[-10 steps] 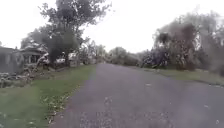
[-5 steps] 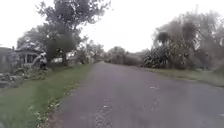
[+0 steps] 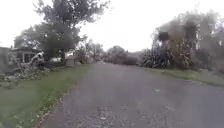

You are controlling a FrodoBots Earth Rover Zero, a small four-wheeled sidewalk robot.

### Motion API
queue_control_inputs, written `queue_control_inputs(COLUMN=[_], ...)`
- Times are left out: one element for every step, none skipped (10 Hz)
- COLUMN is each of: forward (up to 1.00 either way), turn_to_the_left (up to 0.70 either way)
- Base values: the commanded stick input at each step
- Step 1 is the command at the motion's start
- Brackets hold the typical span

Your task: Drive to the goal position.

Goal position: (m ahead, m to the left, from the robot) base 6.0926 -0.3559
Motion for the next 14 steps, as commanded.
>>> queue_control_inputs(forward=[0.70,0.70,0.70,0.70,0.70,0.70,0.70,0.70,0.70,0.70,0.70,0.70,0.70,0.70], turn_to_the_left=[-0.14,-0.14,-0.14,-0.14,-0.14,-0.14,-0.14,-0.14,-0.14,-0.14,-0.14,-0.14,-0.14,-0.14])
